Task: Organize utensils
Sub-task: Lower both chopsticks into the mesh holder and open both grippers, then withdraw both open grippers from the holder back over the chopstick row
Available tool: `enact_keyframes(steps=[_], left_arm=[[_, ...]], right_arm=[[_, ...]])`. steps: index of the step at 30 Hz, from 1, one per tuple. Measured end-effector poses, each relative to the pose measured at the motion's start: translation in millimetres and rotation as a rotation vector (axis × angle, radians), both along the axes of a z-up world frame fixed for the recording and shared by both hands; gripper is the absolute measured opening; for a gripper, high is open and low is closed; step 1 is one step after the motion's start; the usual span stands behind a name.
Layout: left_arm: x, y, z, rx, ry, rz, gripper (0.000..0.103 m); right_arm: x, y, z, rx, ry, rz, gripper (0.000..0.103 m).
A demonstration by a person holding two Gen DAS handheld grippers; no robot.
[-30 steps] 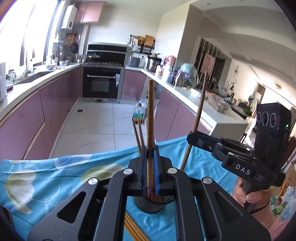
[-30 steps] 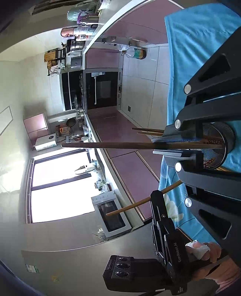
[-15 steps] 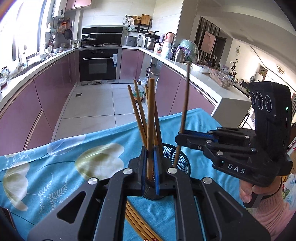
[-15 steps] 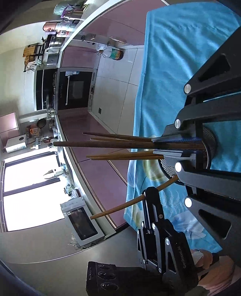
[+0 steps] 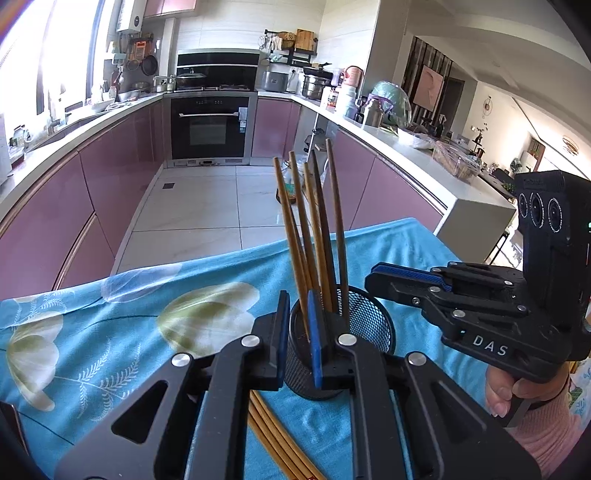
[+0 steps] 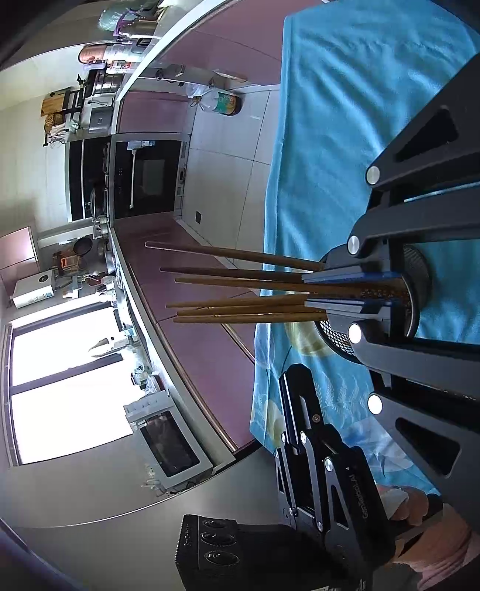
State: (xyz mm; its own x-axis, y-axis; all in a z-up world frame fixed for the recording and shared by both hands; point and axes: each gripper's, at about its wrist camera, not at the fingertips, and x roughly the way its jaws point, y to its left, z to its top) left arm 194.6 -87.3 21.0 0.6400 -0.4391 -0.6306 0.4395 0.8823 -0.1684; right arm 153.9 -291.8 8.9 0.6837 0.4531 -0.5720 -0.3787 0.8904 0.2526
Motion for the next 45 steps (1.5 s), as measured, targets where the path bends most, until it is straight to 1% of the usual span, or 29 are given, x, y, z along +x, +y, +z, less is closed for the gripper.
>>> enact_keyframes(steps=[1, 3, 5, 7, 8, 11, 12, 14, 17, 18, 20, 23, 25, 29, 35, 41, 45], left_arm=[[-2.9, 3.1, 0.1, -0.002, -0.008, 0.009, 0.013], [-9.9, 9.6, 0.6, -0.006, -0.027, 0.026, 0.019], [-18.2, 18.1, 2.2, -0.007, -0.052, 0.053, 0.024], [-28.1, 25.3, 3.2, -0.011, -0.073, 0.069, 0.027], [-33.5, 29.9, 3.1, -0.013, -0.084, 0.081, 0.031], [-49.6, 42.7, 0.2, -0.005, -0.113, 0.107, 0.036], [-53.4, 46.8, -0.6, -0.004, -0.117, 0.114, 0.04], [-61.3, 55.6, -5.7, -0.007, -0.116, 0.137, 0.042], [-71.5, 67.0, -18.5, -0.008, -0.096, 0.156, 0.048], [-74.1, 70.6, -23.1, -0.003, -0.088, 0.161, 0.049], [-78.2, 75.4, -33.1, 0.011, -0.067, 0.172, 0.05], [-83.1, 82.1, -52.6, 0.032, -0.026, 0.192, 0.05], [-86.0, 83.8, -66.6, 0.049, -0.002, 0.204, 0.05], [-89.2, 91.0, -84.1, 0.051, 0.042, 0.217, 0.05], [-90.3, 89.3, -97.0, 0.064, 0.076, 0.218, 0.05], [-92.6, 83.7, -103.0, 0.07, 0.091, 0.212, 0.051], [-92.7, 79.6, -105.9, 0.072, 0.1, 0.203, 0.051]], right_arm=[[-1.6, -1.3, 0.0, 0.002, -0.003, 0.0, 0.009], [-8.1, -2.1, 1.0, 0.012, -0.015, 0.004, 0.014], [-15.4, -2.4, 2.4, 0.02, -0.026, 0.012, 0.017], [-25.5, 0.9, 4.1, 0.025, -0.041, 0.031, 0.018], [-30.7, 0.0, 4.7, 0.025, -0.048, 0.041, 0.02], [-46.5, 7.5, 7.6, 0.028, -0.072, 0.073, 0.025], [-51.0, 10.5, 7.3, 0.027, -0.075, 0.086, 0.027], [-60.3, 17.4, 3.2, 0.024, -0.071, 0.115, 0.028], [-69.9, 31.9, -11.6, 0.003, -0.042, 0.152, 0.033], [-71.1, 35.1, -16.5, -0.005, -0.03, 0.16, 0.033], [-72.7, 44.5, -30.8, -0.034, 0.003, 0.171, 0.033], [-69.6, 52.3, -51.7, -0.037, 0.069, 0.179, 0.033], [-67.7, 55.2, -62.2, -0.045, 0.099, 0.171, 0.033], [-68.6, 63.8, -80.1, -0.066, 0.143, 0.174, 0.033], [-72.9, 75.9, -97.6, -0.09, 0.185, 0.172, 0.033], [-74.3, 83.3, -102.8, -0.101, 0.199, 0.166, 0.033], [-73.7, 86.0, -105.8, -0.128, 0.2, 0.153, 0.032]])
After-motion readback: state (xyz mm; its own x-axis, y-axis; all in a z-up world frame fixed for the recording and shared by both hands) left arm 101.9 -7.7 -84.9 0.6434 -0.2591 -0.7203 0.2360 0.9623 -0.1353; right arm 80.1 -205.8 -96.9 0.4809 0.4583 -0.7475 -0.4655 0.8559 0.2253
